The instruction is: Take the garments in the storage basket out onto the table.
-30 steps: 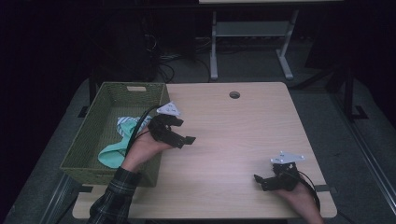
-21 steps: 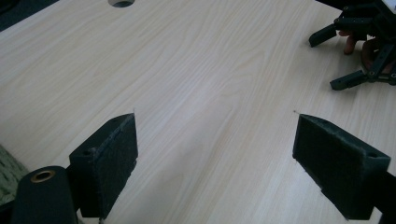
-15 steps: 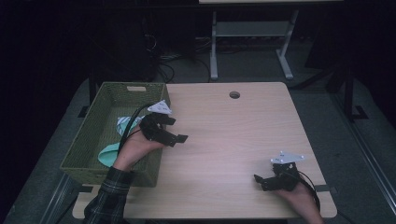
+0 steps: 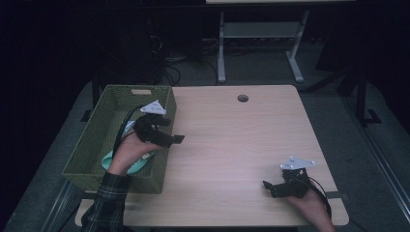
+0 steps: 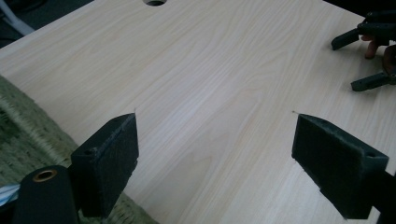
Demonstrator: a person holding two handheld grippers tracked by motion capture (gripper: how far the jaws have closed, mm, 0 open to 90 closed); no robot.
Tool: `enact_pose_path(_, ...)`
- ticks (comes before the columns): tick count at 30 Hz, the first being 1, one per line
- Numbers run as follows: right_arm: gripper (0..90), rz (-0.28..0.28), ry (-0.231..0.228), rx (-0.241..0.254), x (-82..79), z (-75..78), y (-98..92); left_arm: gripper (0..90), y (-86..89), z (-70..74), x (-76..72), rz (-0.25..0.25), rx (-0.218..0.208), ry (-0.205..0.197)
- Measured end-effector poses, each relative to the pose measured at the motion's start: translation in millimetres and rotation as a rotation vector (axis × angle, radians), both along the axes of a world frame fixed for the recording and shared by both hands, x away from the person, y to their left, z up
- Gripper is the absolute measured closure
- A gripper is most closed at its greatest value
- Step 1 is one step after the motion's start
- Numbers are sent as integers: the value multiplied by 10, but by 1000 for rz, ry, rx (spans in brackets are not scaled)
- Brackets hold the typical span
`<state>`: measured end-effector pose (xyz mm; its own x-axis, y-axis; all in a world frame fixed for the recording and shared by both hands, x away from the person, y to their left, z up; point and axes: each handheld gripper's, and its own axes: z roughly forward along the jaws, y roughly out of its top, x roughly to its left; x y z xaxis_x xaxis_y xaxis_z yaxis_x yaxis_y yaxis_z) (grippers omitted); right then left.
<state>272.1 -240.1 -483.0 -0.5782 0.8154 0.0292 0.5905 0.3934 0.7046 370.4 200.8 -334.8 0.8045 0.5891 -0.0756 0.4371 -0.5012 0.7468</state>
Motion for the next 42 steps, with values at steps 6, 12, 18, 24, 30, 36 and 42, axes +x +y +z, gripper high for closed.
enact_pose_path(6, 15, 0, 0, 0, 0, 0, 0, 142, 97, 15, 9, 20, 2, -14)
enact_pose_path(12, 15, 0, 0, 0, 0, 0, 0, 142, 200, 20, 19, 39, 16, -38)
enact_pose_path(18, 15, 0, 0, 0, 0, 0, 0, 144, 312, 24, 33, 66, 9, -39)
enact_pose_path(24, 15, 0, 0, 0, 0, 0, 0, 152, 430, 22, 48, 90, 9, -38)
enact_pose_path(30, 15, 0, 0, 0, 0, 0, 0, 164, 548, 16, 62, 125, 19, -38)
enact_pose_path(36, 16, 0, 0, 0, 0, 0, 0, 164, 662, -1, 80, 160, 34, -37)
enact_pose_path(42, 15, 1, 0, -1, 0, 0, -1, 167, 809, -43, 102, 210, 45, -33)
